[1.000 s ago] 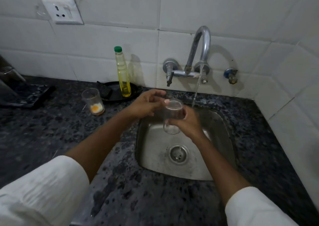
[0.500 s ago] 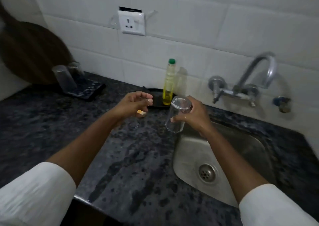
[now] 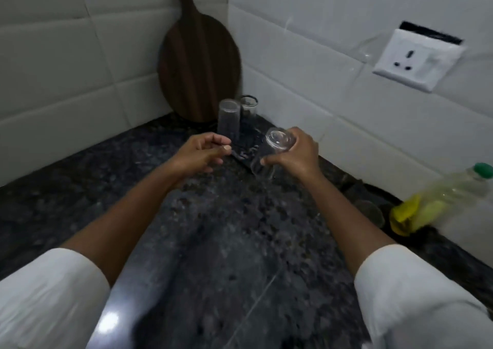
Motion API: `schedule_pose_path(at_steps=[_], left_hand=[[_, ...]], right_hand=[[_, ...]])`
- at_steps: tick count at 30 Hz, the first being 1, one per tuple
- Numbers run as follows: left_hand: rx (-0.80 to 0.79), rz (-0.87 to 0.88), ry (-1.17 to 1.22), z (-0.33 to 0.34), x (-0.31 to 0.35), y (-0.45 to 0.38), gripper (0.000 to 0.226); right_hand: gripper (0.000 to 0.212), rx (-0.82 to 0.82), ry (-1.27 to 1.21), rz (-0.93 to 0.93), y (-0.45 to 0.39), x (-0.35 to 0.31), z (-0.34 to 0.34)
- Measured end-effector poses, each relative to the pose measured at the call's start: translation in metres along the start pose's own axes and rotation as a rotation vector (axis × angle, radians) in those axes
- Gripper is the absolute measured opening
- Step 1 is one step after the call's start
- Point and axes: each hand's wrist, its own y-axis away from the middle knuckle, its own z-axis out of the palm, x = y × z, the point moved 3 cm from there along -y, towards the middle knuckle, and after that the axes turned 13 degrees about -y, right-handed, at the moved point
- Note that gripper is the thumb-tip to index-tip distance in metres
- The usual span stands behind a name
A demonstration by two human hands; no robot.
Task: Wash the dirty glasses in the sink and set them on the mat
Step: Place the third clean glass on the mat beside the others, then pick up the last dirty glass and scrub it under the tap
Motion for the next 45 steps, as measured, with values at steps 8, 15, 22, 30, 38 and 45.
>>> schedule_pose_path(at_steps=[8,15,22,30,38,45], left_hand=[[-0.008,-0.037,0.013,-0.036,-0.03,-0.059,0.017],[-0.033,-0.078,0.013,-0.039,-0.047,-0.074,0.016],[-0.063,-0.036,0.006,-0.023,-0.023,-0.074,0.016],[-0.165,0.087,-0.002,0.049,0.054,-0.06,0.011],[-0.383,0.23,-0.079,0.168,0.112,-0.043,0.013],[-0.444,0.238,-0.096,0.209,0.108,-0.03,0.017]], right_hand=[[0.065,0.072,0.065,0.017,-0.087,0.012,0.076],[0.065,0.01,0.149,0.02,-0.105,0.025,0.099],[0.076,-0.061,0.068,0.097,-0.099,0.026,0.086],[0.04,0.069,-0.159,0.249,-0.042,0.036,-0.025],[0.034,0.244,-0.137,0.246,0.052,0.069,-0.154],[0.109,0.305,-0.182,0.334,0.135,0.146,-0.161]])
